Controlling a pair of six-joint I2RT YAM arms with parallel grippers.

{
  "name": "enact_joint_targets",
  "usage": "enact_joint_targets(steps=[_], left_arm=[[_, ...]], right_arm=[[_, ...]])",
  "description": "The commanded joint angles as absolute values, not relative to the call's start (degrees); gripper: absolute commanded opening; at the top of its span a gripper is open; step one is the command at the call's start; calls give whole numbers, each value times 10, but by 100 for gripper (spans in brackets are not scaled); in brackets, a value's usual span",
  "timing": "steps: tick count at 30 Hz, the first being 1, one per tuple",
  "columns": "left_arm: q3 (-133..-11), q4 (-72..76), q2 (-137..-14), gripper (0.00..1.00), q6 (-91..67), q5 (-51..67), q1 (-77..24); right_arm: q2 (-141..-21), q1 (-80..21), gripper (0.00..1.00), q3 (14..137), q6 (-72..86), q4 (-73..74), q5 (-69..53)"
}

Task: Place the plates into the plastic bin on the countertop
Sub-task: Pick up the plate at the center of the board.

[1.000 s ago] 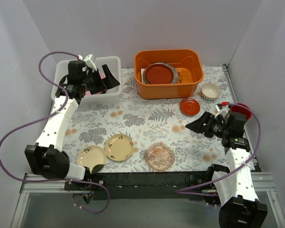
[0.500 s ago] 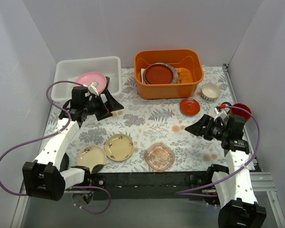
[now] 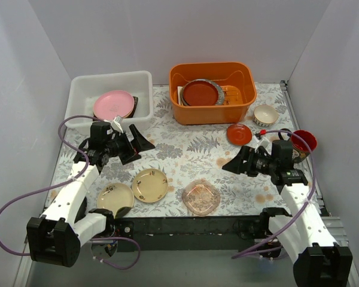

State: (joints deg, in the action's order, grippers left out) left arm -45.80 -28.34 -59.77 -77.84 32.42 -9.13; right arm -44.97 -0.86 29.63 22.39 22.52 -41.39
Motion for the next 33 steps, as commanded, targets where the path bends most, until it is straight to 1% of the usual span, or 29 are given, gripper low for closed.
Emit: enact_joint_targets(steps=[1,6,12,13,14,17,20,27,33], left_arm=[[-454,-297,-570,98,-774,301,-91],[-448,-314,-564,98,-781,287,-91],[-419,-298,-557,98,-802,305,-91],[-418,-299,-555,98,-802,302,-90],[-417,-303,-552,98,-802,299,-91],[-429,-322,-543,98,-795,294,-91],[-436,-349,-535,98,-786,279,-91],[-414,-356,-509,98,-794,273,-91],[-403,-359,-504,98,-794,278,-91]], right_arm=[[-449,-98,97,304,265,174,-371],[-472,-194,97,302,310,134,-330],[-540,-294,97,356,325,107,-274],[-551,-305,96,358,332,93,-272],[-562,-326,93,361,337,82,-271],[-619,-367,87,388,341,55,-259],[-673,-392,88,415,333,38,-248],[-805,-408,89,454,329,-28,-275],[-882,-430,89,479,348,-83,-297]])
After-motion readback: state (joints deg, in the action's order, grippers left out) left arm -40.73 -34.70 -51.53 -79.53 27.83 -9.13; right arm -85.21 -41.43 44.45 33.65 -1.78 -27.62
